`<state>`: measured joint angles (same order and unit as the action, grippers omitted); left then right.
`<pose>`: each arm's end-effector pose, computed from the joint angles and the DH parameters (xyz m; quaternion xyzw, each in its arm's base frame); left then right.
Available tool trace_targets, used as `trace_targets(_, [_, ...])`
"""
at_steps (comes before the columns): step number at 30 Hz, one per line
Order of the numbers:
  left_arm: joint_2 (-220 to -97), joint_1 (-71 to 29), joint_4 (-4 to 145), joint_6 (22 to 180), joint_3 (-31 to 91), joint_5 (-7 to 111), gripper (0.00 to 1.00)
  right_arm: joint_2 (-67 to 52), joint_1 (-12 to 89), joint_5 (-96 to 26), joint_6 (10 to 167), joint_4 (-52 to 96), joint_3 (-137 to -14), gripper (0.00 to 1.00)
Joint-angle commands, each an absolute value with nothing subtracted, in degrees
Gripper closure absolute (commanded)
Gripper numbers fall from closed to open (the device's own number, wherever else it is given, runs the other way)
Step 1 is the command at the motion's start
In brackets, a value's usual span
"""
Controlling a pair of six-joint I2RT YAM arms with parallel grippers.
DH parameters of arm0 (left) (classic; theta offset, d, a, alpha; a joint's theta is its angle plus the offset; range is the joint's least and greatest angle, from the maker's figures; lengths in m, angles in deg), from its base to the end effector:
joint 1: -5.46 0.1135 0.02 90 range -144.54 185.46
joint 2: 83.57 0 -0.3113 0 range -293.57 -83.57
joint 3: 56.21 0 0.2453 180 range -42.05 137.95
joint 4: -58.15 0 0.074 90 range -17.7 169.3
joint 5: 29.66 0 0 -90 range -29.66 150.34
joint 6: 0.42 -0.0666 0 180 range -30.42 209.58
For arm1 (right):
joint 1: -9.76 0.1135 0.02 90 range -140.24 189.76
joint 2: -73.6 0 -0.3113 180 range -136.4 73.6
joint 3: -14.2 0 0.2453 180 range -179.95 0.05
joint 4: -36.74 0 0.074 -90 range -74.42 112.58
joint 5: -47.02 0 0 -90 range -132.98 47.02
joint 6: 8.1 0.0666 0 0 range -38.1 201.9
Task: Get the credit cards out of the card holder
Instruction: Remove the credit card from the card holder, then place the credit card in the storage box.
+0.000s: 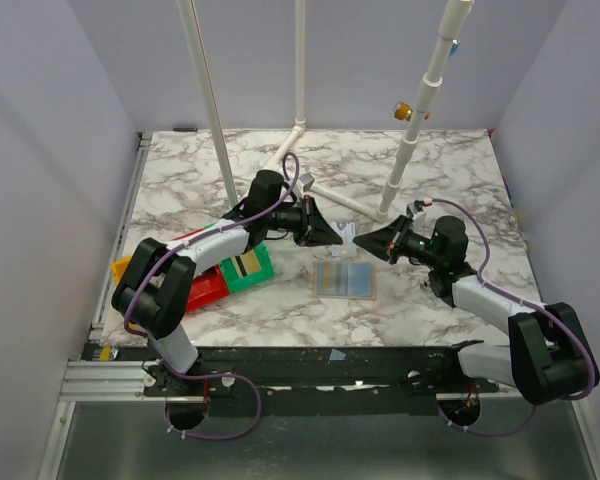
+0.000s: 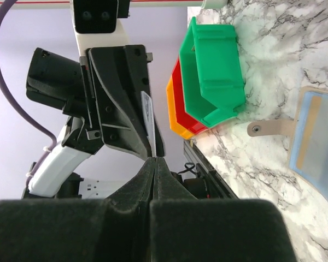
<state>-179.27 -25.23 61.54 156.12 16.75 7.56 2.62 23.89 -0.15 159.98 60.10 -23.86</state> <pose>0.2995 -0.2394 0.2781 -0.0103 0.7957 -0.6049 0.0302 0.2271 0.1039 0.2541 0.1764 0.7279 0.6265 0.2159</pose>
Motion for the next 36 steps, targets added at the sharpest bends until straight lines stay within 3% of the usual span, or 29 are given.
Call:
trace_targets(1, [-178.1,-25.1,59.0,156.9,16.1,5.5,0.98,2.4,23.7,1.2,160.1,62.0,-22.7,0.99])
trace_targets(4, [-178.0,-25.1,58.7,157.1,15.9,5.5,1.0,2.7,23.7,0.8,159.2,60.5,-22.8,0.99])
trace_targets(5, [-177.9,-25.1,58.7,157.1,15.9,5.5,1.0,2.9,23.7,0.6,158.7,59.5,-23.1,0.91])
trace_targets(9, [-177.3,-25.1,59.0,156.9,15.8,5.7,1.0,4.9,23.7,-1.7,154.6,52.7,-24.6,0.22])
trace_targets(11, [-176.8,-25.1,60.1,156.2,15.7,5.8,1.0,6.2,23.7,-3.4,151.6,47.0,-26.1,0.06])
trace_targets(14, [-176.0,-25.1,61.6,154.8,15.4,6.3,1.0,8.1,23.7,-6.0,148.5,41.2,-27.6,0.0])
trace_targets(19, [-172.9,-24.7,63.7,152.5,13.1,7.4,1.0,9.6,23.7,-9.6,143.9,32.8,-30.2,0.0])
trace_targets(36, [-151.5,-18.3,106.2,129.7,12.4,34.8,1.0,11.0,23.7,-14.5,135.7,22.8,-33.4,0.0])
